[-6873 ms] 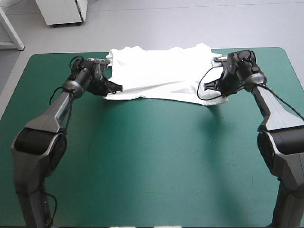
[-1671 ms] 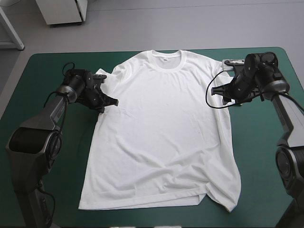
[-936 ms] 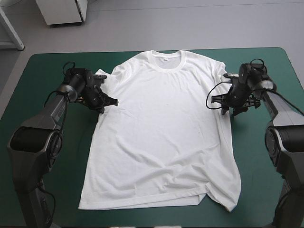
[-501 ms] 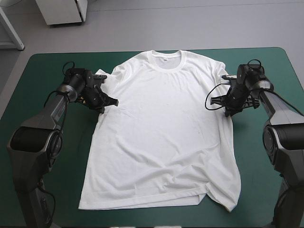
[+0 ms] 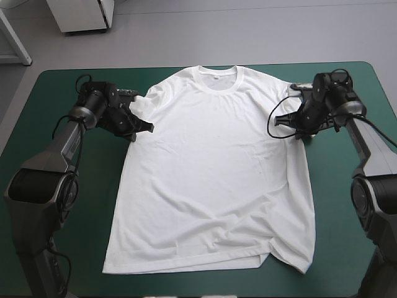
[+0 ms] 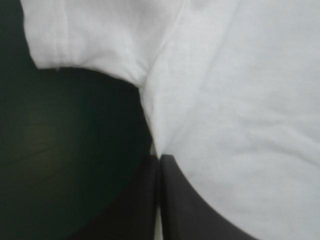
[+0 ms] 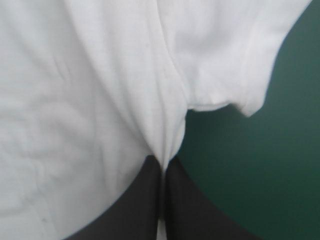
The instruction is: Fold the cloth
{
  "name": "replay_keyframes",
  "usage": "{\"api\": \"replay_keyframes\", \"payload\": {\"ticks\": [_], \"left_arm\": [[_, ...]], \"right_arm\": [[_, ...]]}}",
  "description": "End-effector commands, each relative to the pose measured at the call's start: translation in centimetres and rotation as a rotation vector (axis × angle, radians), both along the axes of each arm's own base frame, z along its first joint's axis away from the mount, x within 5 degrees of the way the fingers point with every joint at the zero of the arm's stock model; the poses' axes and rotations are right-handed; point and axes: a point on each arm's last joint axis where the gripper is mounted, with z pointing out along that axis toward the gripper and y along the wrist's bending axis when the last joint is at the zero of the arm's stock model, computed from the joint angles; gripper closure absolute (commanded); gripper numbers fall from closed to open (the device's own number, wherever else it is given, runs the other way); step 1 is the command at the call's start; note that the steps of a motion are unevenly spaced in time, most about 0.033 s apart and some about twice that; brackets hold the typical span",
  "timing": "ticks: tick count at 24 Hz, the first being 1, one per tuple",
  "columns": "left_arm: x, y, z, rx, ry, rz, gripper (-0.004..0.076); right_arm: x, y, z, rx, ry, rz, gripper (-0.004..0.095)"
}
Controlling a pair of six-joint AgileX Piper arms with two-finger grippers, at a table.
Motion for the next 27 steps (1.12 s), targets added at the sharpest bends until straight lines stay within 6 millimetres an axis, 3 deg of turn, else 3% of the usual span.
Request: {"api": "replay_keyframes", "payload": {"ticks": [1,3,4,7,9,12,17,22,27], "left_arm": [[-1.6,-0.1,7.4,-0.037,-0.168,-0.021,0.0746],[-2.1,-0.1,9.3,-0.043,-0.206,-0.024,0.0746],[-2.7,0.0,11.7,-0.046,-0.253,-0.036,0.0746],[-3.9,0.2,14.9,-0.049,-0.325,-0.053,0.0746],[-5.1,0.3,18.2,-0.071,-0.425,-0.056,0.0746],[-8.1,0.7,24.2,-0.099,-0.622,-0.057,0.0746],[-13.2,1.4,30.5,-0.146,-0.851,-0.066,0.0746],[-13.8,1.4,31.3,-0.155,-0.894,-0.071,0.0746],[-12.0,1.2,30.8,-0.157,-0.925,-0.061,0.0746]], "right_arm": [[-1.7,-0.2,7.7,0.014,-0.222,0.003,0.0924],[-2.2,-0.3,10.1,0.02,-0.286,0.003,0.0924],[-2.7,-0.3,12.4,0.024,-0.341,0.005,0.0924],[-3.7,-0.4,15.7,0.034,-0.431,0.006,0.0924],[-5.2,-0.4,18.7,0.049,-0.529,0.007,0.0924],[-9.2,-0.8,23.5,0.065,-0.687,0.008,0.0924],[-14.3,-1.0,27.6,0.096,-0.835,0.027,0.0924],[-14.8,-1.1,28.1,0.096,-0.865,0.029,0.0924],[-12.8,-0.9,27.9,0.083,-0.924,0.041,0.0924]]}}
